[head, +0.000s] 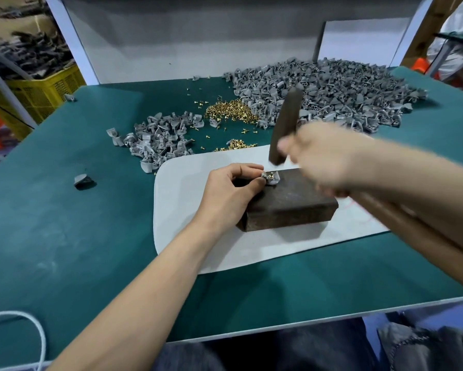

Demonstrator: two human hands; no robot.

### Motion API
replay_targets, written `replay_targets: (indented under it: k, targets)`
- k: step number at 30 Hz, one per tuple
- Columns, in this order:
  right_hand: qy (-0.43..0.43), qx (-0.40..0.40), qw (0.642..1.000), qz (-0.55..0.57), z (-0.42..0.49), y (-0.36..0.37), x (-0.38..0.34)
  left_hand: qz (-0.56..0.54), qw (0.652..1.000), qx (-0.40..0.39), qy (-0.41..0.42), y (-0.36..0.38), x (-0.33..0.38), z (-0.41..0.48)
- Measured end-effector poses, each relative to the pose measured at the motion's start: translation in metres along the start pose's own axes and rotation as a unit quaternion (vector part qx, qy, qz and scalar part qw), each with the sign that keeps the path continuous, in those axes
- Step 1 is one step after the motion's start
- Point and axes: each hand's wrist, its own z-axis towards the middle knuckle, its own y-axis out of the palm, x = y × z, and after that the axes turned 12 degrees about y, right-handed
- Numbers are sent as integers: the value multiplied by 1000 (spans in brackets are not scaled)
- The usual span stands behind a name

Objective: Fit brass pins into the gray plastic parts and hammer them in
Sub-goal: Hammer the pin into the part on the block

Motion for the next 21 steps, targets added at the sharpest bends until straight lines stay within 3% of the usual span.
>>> replay_targets:
  k: [3, 7, 11, 16, 19, 21]
  targets:
    - [13, -41, 999, -19, -2, 9, 4, 11, 1000, -8, 19, -1, 0, -1]
    - [-16, 4, 999, 30, -1, -2, -1, 0, 1000, -3, 5, -1, 0, 0]
    - [6, -27, 999, -17, -5, 12, -3, -20, 1000, -14, 12, -1, 1, 0]
    - [-19, 0, 997, 71, -1, -13, -11, -8, 1000, -2, -3, -1, -2, 2]
    - [21, -57, 997, 44, 2, 2, -2, -15, 1000, -8, -1, -2, -1, 0]
    - [39, -93, 991, 82, 4, 5, 6, -20, 1000, -14, 2, -1, -1, 0]
